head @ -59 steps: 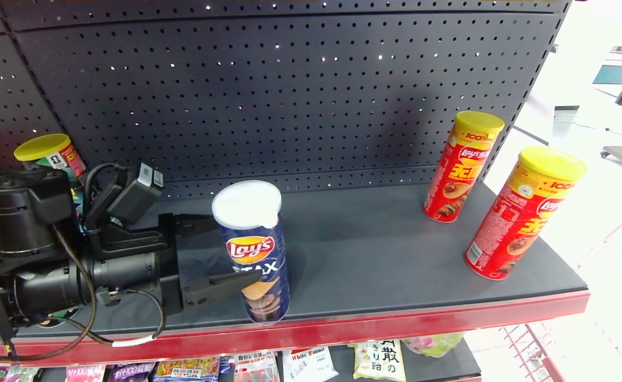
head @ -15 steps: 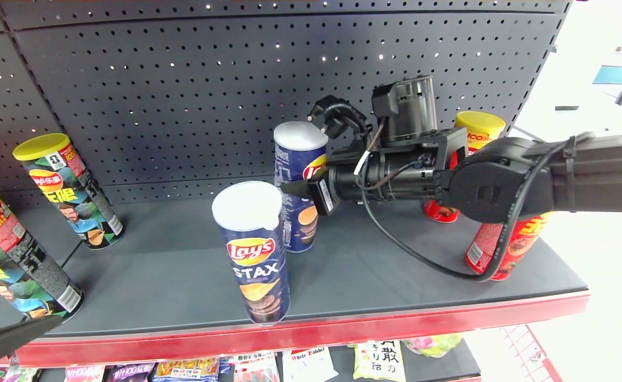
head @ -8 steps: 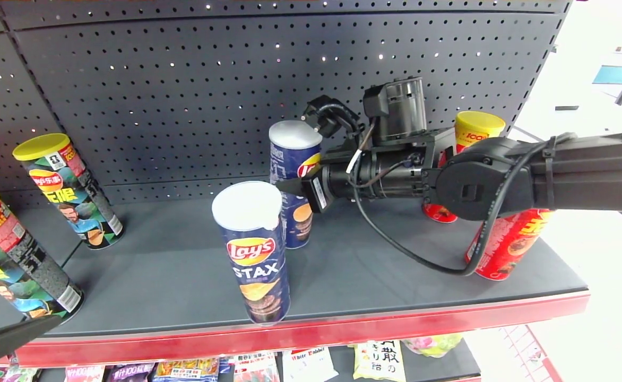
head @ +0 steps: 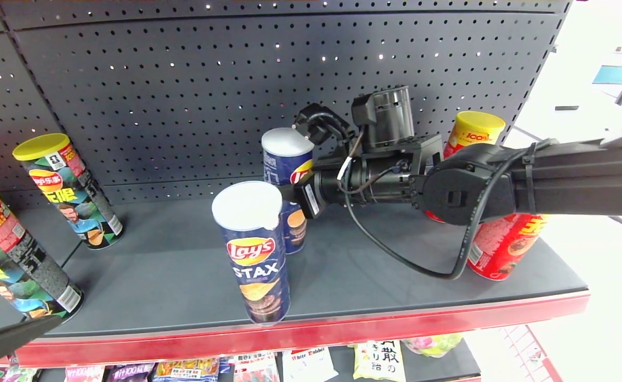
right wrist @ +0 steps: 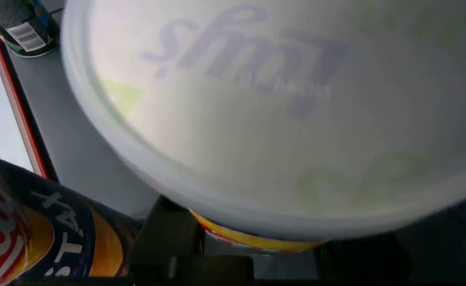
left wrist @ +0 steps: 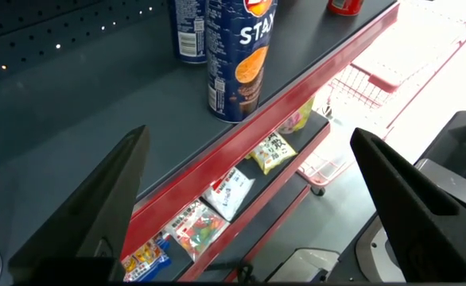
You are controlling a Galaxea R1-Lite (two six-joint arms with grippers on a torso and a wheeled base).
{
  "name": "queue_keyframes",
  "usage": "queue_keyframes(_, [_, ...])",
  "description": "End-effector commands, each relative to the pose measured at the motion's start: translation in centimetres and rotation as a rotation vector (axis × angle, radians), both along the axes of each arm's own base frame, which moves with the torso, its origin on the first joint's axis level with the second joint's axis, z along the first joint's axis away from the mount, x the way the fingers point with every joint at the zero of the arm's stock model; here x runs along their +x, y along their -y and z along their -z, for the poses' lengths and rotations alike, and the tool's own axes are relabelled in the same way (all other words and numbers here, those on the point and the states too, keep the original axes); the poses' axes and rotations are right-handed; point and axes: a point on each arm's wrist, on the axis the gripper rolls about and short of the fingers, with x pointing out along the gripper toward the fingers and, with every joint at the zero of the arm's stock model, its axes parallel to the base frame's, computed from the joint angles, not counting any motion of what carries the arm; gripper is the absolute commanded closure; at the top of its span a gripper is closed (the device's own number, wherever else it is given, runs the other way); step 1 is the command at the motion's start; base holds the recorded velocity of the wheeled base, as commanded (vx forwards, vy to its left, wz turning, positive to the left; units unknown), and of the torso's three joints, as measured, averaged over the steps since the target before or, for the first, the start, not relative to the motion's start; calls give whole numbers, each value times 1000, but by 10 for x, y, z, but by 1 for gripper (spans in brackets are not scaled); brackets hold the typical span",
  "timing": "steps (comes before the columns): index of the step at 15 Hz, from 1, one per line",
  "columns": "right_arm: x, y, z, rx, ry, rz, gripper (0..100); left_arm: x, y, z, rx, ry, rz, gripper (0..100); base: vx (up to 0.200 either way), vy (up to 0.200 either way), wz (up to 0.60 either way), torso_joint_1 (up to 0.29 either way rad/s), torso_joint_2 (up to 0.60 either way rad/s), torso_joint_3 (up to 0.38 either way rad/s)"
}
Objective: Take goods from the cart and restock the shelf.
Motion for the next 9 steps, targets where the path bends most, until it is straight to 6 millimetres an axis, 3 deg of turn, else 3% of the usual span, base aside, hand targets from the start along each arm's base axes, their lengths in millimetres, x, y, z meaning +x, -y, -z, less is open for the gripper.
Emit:
queue_keyframes(1, [2,-2,1,2,2,-2,100,1,0,0,1,-4,0,0,0,0,0,0,0,0])
queue_keyframes(9, [9,-5,5,-5,11,5,100,1,0,3,2,-13,1,0,0,0,0,0,0,0])
